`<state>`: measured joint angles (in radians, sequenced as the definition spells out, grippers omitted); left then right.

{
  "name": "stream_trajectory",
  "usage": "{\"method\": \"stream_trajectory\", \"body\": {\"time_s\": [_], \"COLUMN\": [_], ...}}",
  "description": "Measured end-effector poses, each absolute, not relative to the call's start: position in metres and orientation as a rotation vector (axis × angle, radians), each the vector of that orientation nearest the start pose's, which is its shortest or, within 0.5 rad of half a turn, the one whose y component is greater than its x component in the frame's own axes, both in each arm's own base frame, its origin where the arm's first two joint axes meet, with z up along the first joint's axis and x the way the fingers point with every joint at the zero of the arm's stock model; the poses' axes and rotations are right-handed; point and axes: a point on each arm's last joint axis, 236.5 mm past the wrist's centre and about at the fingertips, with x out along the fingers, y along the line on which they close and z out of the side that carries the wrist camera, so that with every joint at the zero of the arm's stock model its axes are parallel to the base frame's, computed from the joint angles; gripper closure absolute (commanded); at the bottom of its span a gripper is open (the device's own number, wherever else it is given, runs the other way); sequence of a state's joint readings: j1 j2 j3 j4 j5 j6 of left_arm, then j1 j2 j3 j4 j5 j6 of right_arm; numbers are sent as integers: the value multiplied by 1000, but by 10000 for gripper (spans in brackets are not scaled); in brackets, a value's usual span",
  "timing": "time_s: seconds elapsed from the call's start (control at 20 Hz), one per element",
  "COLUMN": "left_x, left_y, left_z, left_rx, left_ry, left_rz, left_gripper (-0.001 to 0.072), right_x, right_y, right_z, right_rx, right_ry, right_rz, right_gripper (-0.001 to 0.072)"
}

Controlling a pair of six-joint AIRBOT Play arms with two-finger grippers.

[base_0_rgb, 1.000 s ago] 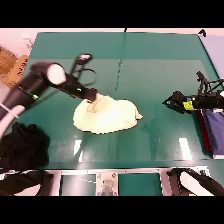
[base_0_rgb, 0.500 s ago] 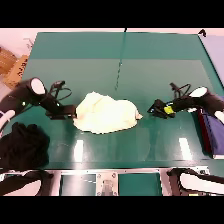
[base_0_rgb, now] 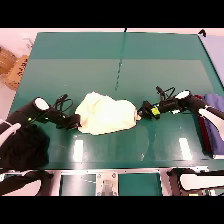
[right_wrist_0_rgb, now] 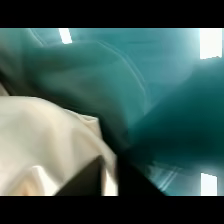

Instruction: Fold the shirts.

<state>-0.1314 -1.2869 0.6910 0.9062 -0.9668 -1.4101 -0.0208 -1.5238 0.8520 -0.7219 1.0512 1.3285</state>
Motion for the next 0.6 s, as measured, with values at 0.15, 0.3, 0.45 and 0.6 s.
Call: {"method": "stream_trajectory", "body": {"time_s": [0.15, 0.3, 0.45, 0.6], "left_x": [295, 329, 360, 384], "left_y": [-163, -170, -177, -182], "left_z": [-83, -46, 10, 78], "left_rx": [-480, -437, -365, -285], "left_ry": [1434, 1331, 1230, 1117], "left_rz": [-406, -470, -548, -619], "left_gripper": [683, 684, 684, 684], "right_x": [320, 329, 353, 385], "right_y": [155, 156, 151, 135], "right_z": [-100, -78, -32, 47], "right_rx": [766, 773, 752, 704], "right_ry": [1566, 1542, 1432, 1225], "right_rz": [407, 459, 509, 538], "right_gripper": [697, 697, 697, 697]}}
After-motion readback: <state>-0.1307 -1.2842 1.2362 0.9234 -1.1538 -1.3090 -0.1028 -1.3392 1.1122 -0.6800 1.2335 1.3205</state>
